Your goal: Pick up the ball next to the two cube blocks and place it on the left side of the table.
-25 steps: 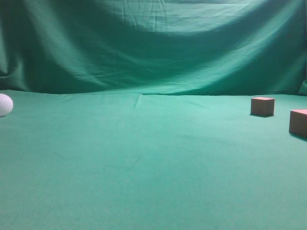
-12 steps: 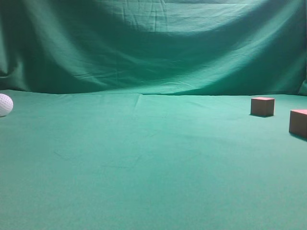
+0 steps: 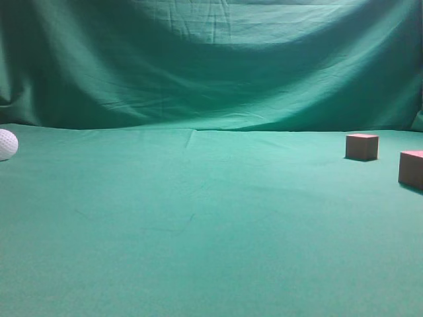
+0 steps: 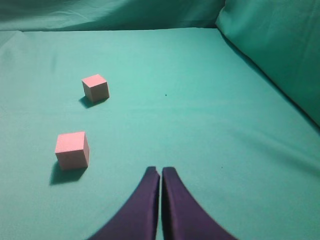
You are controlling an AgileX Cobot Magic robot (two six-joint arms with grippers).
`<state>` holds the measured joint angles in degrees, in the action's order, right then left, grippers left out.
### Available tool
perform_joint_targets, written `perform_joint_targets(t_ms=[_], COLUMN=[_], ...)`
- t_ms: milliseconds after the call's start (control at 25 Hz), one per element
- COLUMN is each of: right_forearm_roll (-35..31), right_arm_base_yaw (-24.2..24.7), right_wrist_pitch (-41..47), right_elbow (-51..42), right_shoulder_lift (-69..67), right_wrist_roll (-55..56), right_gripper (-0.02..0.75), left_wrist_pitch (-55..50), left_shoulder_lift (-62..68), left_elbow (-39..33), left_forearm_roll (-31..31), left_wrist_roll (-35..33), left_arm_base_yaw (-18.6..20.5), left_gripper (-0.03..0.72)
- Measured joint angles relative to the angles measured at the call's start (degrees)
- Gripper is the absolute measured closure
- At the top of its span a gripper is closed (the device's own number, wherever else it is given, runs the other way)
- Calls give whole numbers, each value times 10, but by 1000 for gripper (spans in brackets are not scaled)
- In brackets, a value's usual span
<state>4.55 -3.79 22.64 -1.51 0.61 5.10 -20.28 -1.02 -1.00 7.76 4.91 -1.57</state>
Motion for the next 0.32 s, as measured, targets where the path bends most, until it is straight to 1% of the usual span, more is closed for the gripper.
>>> perform_joint_targets(t_ms=[320], right_forearm_roll=[0], right_arm_base_yaw=[0], right_wrist_pitch=[0], right_elbow=[0], right_shoulder_lift=[0], right_wrist_roll=[0], right_gripper=[738], left_wrist_pitch=[0], left_shoulder_lift=[0], left_elbow=[0], left_forearm_roll=[0], left_wrist_roll=[0], left_arm_base_yaw=[0], left_gripper=[688])
